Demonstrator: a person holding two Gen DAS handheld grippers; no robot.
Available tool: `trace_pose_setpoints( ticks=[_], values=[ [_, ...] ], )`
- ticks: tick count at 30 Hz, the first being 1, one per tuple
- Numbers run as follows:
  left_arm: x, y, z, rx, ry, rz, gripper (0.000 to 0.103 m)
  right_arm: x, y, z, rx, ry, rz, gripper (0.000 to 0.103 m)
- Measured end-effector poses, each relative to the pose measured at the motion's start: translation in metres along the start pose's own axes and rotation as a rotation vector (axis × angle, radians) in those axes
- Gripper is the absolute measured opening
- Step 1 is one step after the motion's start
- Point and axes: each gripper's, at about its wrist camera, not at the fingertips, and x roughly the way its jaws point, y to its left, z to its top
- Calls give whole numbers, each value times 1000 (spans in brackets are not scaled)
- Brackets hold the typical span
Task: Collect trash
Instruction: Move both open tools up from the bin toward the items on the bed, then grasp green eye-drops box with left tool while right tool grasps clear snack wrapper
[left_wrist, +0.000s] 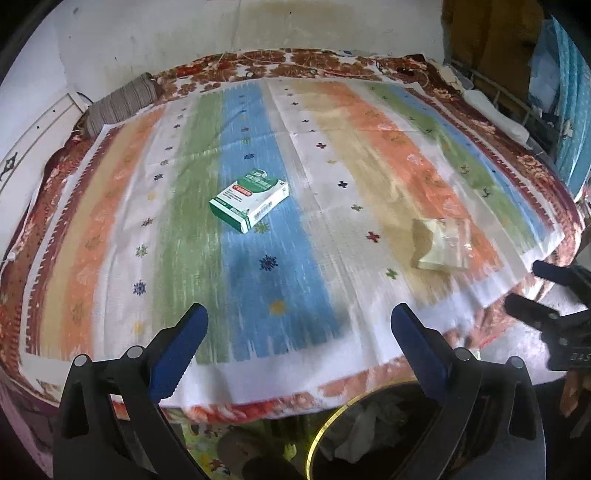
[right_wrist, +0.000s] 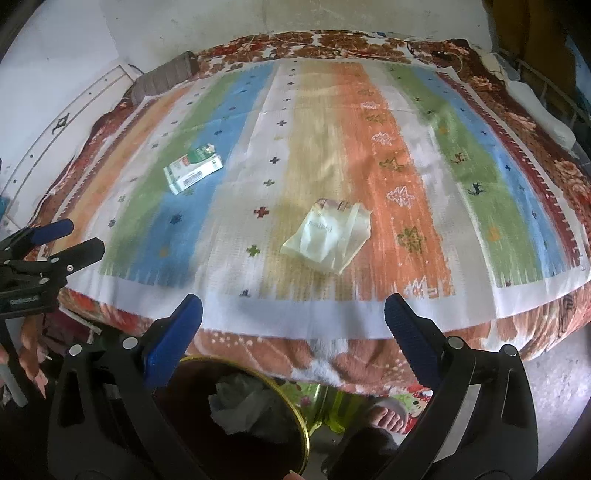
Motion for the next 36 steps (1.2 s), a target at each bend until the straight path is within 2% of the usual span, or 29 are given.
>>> trace_pose_setpoints(
  ticks=[4,7,10,16,23,30,36],
  values=[
    [19,3,10,20,2,17,97,15,-4,14,5,20,-15,94],
    [24,8,19,16,-57,43,97,28,-7,21,13,45,-15,94],
    [31,9,31,39,-79,14,97,39,-12,30,38,61,-5,94],
    [70,19,53,80,-32,4,97,62,-19,47,48,76,-23,94],
    [115,31,73,138,36,-16,97,85,-26,61,86,113,5,94],
    [142,47,91,185,50,-24,97,105,-26,73,81,139,-6,94],
    [163,61,102,159,50,-68,97,111,-20,80,22,129,-52,94]
  ],
)
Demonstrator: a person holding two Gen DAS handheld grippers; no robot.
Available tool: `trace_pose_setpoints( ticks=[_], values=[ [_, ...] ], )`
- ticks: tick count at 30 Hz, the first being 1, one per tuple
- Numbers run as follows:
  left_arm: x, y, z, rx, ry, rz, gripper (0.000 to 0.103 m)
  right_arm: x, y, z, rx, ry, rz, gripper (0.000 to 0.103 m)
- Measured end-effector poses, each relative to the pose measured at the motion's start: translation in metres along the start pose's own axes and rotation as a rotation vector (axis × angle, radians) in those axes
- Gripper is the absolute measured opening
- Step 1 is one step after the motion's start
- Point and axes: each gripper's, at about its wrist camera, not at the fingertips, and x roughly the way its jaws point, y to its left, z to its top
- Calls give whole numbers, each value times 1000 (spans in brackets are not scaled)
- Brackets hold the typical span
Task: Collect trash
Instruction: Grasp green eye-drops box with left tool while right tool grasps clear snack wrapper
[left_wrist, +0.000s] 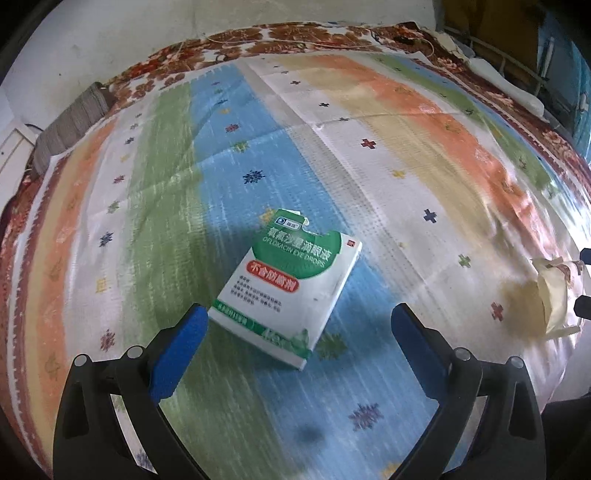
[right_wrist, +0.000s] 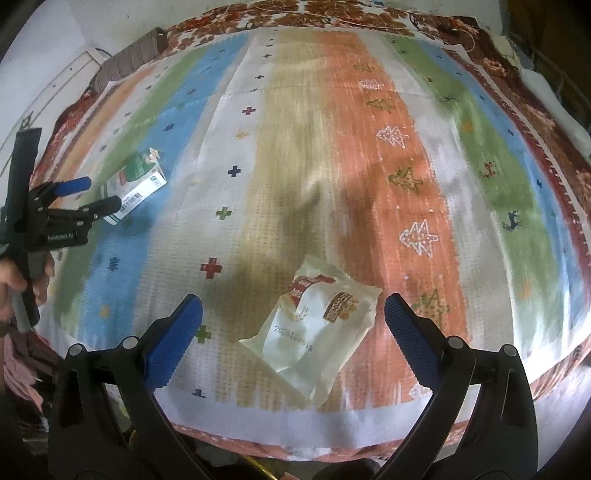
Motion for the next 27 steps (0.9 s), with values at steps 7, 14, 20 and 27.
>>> trace_pose_setpoints(
  ticks=[7,14,20,27],
  values=[
    [32,7,6,120,20,13,97,14,-12,3,45,51,25,89],
    [45,35,-4,-20,16,-80,97,30,-18,5,43,86,10,77],
    [34,39,-8,-66,-40,-121,91,36,-19,2,27,112,27,66],
    [39,26,-8,-6,-29,-34,82,38,-19,-1,8,124,44,34]
  ],
)
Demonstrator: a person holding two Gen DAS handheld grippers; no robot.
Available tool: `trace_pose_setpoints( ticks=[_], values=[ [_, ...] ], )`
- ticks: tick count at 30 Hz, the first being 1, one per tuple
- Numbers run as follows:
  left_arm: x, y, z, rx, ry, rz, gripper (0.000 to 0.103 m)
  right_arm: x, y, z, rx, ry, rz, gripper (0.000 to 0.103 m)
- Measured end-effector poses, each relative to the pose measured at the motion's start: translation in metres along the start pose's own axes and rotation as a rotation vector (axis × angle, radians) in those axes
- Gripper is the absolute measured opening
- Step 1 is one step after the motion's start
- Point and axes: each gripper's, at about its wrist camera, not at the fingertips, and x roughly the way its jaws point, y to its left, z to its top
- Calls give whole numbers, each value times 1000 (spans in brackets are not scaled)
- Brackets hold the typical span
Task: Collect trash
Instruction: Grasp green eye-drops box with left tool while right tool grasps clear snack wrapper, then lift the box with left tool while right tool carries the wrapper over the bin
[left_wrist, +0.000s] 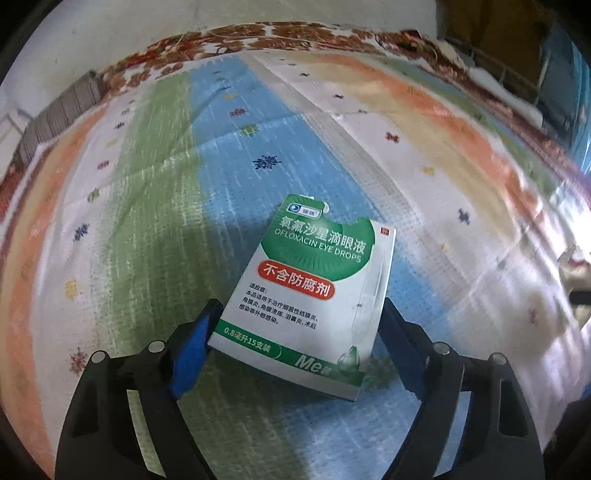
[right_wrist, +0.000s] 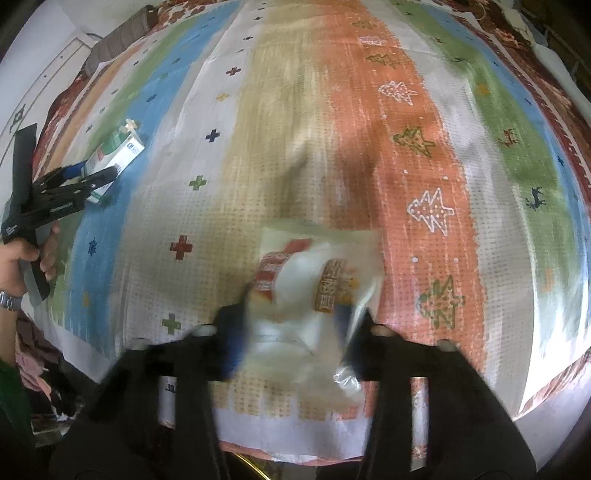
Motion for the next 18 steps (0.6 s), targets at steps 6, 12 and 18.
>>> trace_pose_setpoints(
  ticks=[6,12,18],
  values=[
    [-9,12,3,-74,23,57,80,-3,-2,2,1,-19,31,25],
    [-37,12,4,-169,74,112,78,-19,3,6,-14,-56,62,19],
    [-66,-14,-5,-202,126,113,77,-32,10,5,-25,-76,116,17]
  ],
)
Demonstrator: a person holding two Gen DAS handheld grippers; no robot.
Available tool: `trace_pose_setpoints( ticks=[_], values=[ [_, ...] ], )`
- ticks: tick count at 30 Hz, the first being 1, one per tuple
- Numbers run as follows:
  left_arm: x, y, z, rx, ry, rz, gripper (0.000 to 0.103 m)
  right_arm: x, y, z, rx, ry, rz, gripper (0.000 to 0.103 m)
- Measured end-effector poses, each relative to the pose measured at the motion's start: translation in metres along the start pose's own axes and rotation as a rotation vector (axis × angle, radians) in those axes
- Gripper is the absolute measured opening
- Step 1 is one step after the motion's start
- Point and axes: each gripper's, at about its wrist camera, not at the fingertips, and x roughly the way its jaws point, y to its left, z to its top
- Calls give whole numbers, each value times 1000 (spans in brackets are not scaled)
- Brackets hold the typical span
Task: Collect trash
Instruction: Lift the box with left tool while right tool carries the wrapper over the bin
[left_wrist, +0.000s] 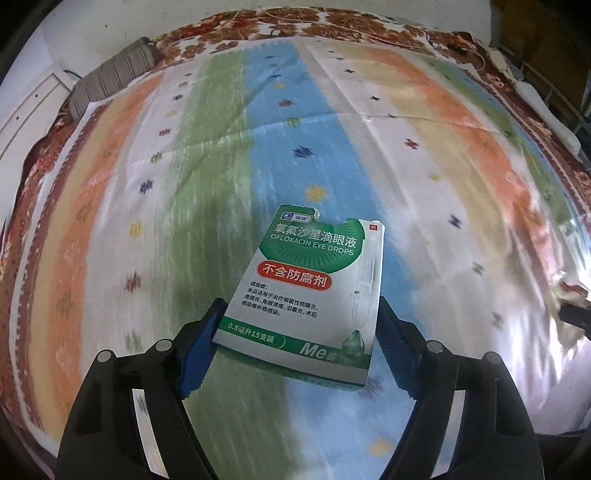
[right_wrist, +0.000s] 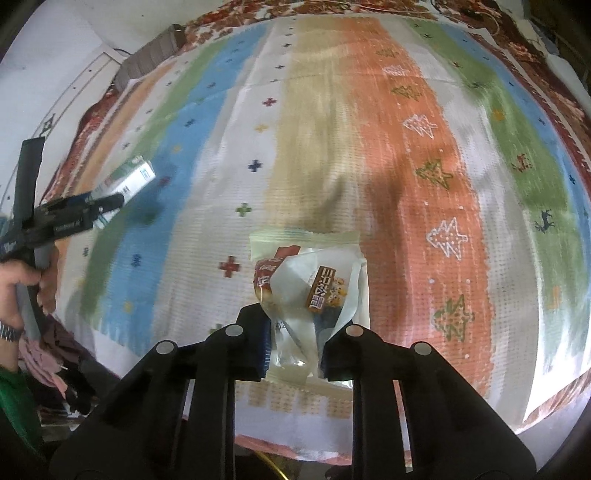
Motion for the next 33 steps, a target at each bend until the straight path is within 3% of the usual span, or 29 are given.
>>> trace_pose_setpoints(
  ticks=[5,19,33],
  values=[
    [-10,-4,-22,-63,34,6,77,-8,7,-2,-21,-22,6,15],
    [-65,-33,-64,-119,3,-80,76,-35,44,-19,-97,-67,36,15],
    [-142,-53,-111,-199,-126,-172,76,-91,58,-58,-121,-158,73,15]
  ],
)
